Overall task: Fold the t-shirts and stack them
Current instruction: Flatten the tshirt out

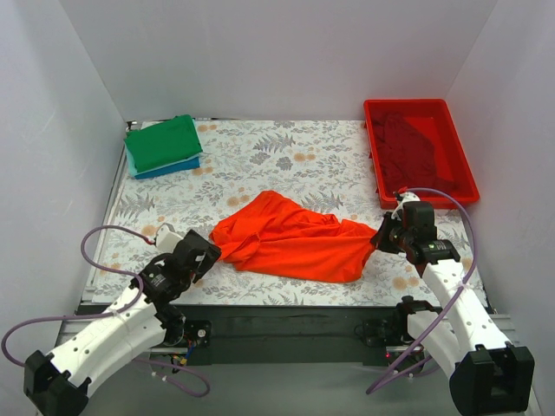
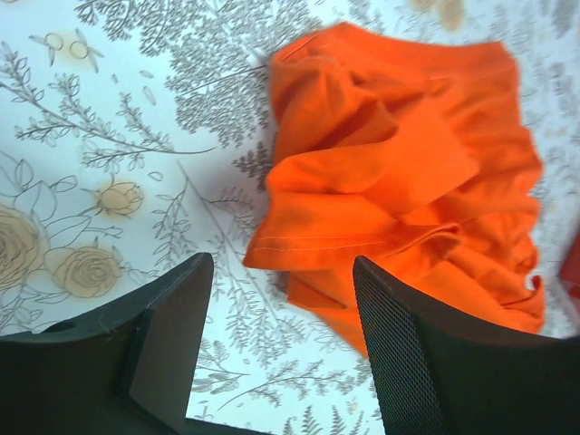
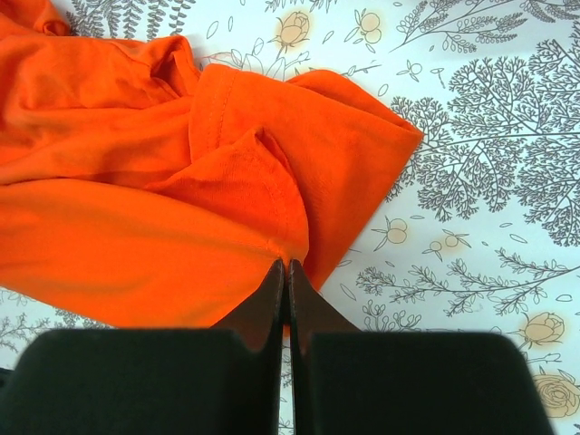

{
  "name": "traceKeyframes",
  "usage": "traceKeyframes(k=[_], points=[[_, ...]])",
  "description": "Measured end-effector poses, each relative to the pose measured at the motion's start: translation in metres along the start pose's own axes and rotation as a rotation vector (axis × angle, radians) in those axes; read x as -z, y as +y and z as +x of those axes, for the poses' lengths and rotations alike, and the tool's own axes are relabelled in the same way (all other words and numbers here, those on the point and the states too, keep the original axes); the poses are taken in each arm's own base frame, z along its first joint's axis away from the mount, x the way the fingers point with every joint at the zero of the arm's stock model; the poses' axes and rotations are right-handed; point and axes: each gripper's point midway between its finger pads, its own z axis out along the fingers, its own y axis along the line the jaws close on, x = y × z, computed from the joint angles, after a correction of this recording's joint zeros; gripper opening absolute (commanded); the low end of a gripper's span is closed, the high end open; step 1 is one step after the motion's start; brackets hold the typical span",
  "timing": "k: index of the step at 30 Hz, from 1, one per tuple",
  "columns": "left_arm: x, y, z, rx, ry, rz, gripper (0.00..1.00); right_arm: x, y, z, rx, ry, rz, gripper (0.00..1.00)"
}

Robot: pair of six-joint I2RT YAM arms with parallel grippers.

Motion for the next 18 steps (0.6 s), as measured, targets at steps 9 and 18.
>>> traceKeyframes(k=[9, 18], points=[[-0.013, 0.006, 0.008, 0.032, -0.012, 0.041, 0.56, -0.001, 0.000, 0.006, -0.007, 0.012, -0.012, 0.01], [-0.022, -0.001, 0.015, 0.050, -0.002, 0.095, 0.47, 0.001, 0.002, 0.005, -0.010, 0.011, -0.029, 0.01]])
